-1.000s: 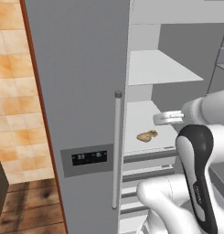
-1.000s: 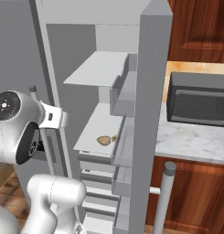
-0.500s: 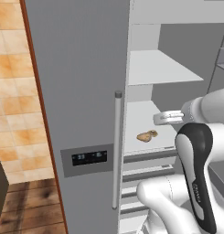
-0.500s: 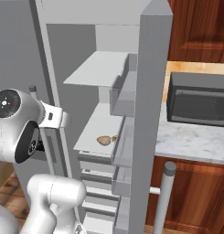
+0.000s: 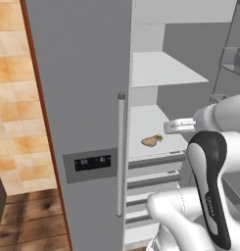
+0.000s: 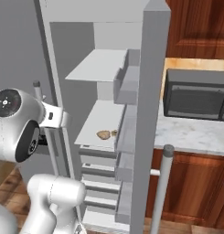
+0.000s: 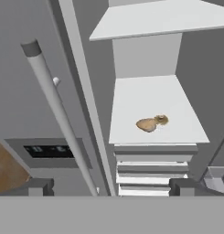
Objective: Move the mushroom and chicken breast from the top shelf to the second highest shelf to make space. Then, place the pitcher from the counter on the cleared top shelf.
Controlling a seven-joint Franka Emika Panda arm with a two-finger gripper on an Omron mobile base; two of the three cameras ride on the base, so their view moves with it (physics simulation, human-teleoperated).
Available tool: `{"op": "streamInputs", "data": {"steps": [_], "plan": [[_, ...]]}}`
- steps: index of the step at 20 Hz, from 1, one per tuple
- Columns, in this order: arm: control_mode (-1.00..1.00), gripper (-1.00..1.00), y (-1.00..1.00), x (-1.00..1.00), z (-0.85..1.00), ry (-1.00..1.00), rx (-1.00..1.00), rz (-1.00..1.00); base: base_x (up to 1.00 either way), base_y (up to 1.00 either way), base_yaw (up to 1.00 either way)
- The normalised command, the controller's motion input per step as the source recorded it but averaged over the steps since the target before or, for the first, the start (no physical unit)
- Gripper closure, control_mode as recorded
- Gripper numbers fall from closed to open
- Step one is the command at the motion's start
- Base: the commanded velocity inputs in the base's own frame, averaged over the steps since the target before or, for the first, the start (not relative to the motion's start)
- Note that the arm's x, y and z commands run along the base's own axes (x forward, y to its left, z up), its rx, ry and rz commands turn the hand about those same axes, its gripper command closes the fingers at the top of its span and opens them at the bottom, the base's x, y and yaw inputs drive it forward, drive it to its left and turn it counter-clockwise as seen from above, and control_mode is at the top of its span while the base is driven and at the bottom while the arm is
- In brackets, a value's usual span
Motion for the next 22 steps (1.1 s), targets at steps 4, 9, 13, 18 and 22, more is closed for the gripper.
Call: {"op": "streamInputs", "data": {"steps": [4,9,13,18,22], "plan": [[1.0,-1.0,0.0,0.0,0.0,0.0,0.0,0.0,-0.91,0.46,-0.18],[1.0,-1.0,0.0,0.0,0.0,0.0,0.0,0.0,-0.74,0.65,-0.23],[1.0,-1.0,0.0,0.0,0.0,0.0,0.0,0.0,-0.46,0.38,-0.41],[1.0,-1.0,0.0,0.0,0.0,0.0,0.0,0.0,-0.06,-0.14,-0.51],[1.0,-1.0,0.0,0.0,0.0,0.0,0.0,0.0,-0.08,-0.47,-0.52]]}}
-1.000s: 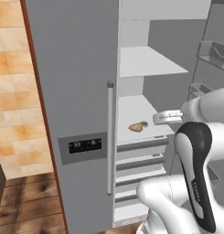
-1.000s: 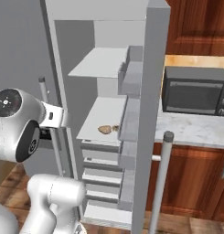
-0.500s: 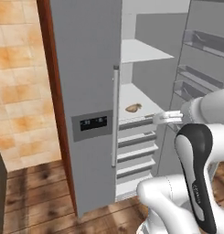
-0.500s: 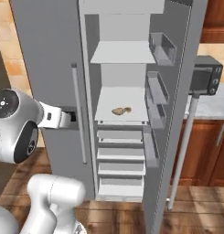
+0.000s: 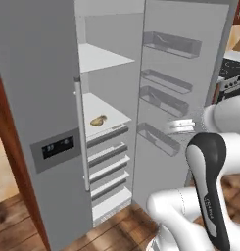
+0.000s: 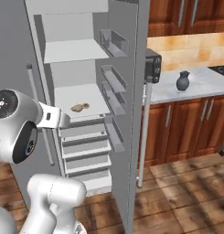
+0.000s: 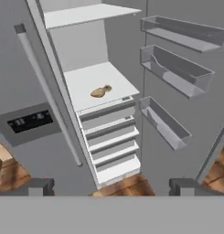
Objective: Move the mushroom and chicken breast from the top shelf to the second highest shelf to make space. Then, place the pitcher from the counter on the cleared top shelf.
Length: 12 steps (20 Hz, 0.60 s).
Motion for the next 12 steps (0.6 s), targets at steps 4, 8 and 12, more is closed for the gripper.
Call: {"op": "streamInputs", "data": {"steps": [4,8,12], "plan": [[1.0,-1.0,0.0,0.0,0.0,0.0,0.0,0.0,-0.15,-0.54,-0.51],[1.0,-1.0,0.0,0.0,0.0,0.0,0.0,0.0,-0.17,-0.58,-0.52],[1.0,-1.0,0.0,0.0,0.0,0.0,0.0,0.0,-0.21,-0.72,-0.55]]}}
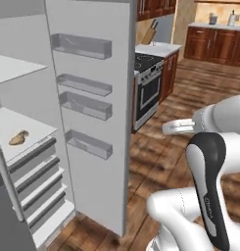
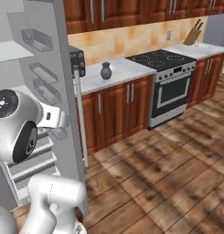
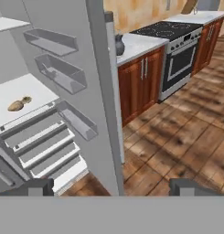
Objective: Move the mushroom and chicken breast from the top shelf to the second highest shelf to make space. Then, place the pitcher from the counter on the cleared top shelf.
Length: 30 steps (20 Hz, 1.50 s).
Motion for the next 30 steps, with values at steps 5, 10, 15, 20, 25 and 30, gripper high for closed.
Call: {"op": "streamInputs", "data": {"steps": [5,10,15,20,25,30], "plan": [[1.0,-1.0,0.0,0.0,0.0,0.0,0.0,0.0,-0.04,-0.76,-0.53],[1.0,-1.0,0.0,0.0,0.0,0.0,0.0,0.0,0.31,-0.63,-0.34],[1.0,-1.0,0.0,0.0,0.0,0.0,0.0,0.0,0.73,-0.22,-0.01],[1.0,-1.0,0.0,0.0,0.0,0.0,0.0,0.0,0.76,-0.04,0.19],[1.0,-1.0,0.0,0.0,0.0,0.0,0.0,0.0,0.77,0.0,0.27],[1.0,-1.0,0.0,0.0,0.0,0.0,0.0,0.0,0.92,0.06,0.26]]}}
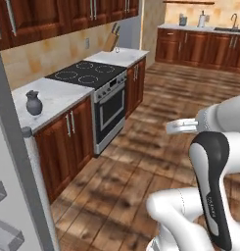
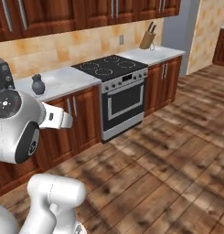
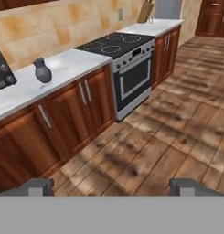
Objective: Move the mushroom and chicken breast from the top shelf to the second highest shelf to make space. Then, place the pitcher from the counter on the cleared top shelf.
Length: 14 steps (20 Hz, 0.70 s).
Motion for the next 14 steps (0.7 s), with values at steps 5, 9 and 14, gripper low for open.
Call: {"op": "streamInputs", "data": {"steps": [5,9,14], "plan": [[1.0,-1.0,0.0,0.0,0.0,0.0,0.0,0.0,1.0,0.13,0.29],[1.0,-1.0,0.0,0.0,0.0,0.0,0.0,0.0,0.99,0.19,0.31],[1.0,-1.0,0.0,0.0,0.0,0.0,0.0,0.0,0.84,0.05,0.37]]}}
